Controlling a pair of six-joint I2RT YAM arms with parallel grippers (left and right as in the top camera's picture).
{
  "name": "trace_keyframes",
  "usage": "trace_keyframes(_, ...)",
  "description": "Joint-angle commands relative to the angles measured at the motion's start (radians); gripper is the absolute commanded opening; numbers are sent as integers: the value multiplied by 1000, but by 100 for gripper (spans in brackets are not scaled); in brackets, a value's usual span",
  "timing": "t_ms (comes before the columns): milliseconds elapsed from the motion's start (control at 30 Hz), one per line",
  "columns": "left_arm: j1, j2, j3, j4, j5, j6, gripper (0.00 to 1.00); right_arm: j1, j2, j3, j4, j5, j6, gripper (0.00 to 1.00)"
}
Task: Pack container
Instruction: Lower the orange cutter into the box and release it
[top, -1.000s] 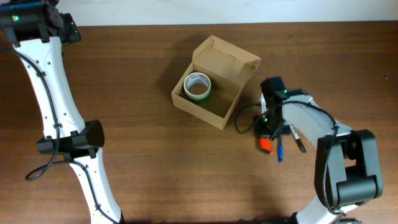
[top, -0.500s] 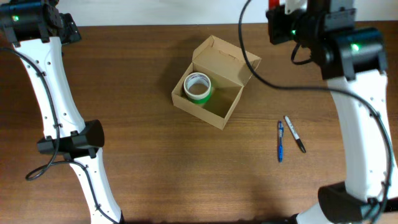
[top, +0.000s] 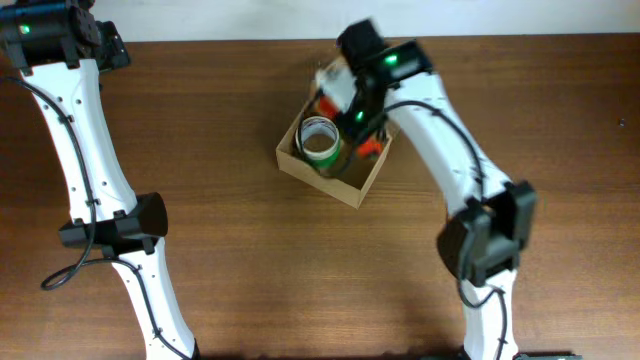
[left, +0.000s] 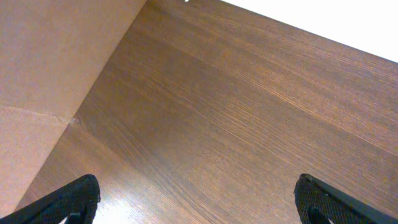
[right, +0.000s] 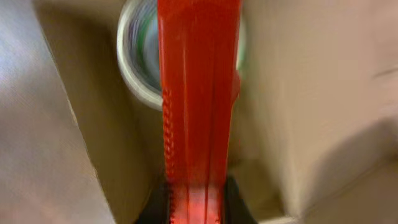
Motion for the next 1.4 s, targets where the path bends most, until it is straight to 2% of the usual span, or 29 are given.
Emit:
trace_keyframes(0,7,-28,8,0,-4,9,100,38,11,15,-28,-13,-20,4)
trace_keyframes(533,7,-28,8,0,-4,9,100,95,35,-38,24,-13,-27,4)
trace_keyframes(1233,7,-28,8,0,-4,9,100,163,159,-43,39,-47,-43,4)
trace_keyframes(1367,7,-28,8,0,-4,9,100,158,159,-42,37,-16,-42,8)
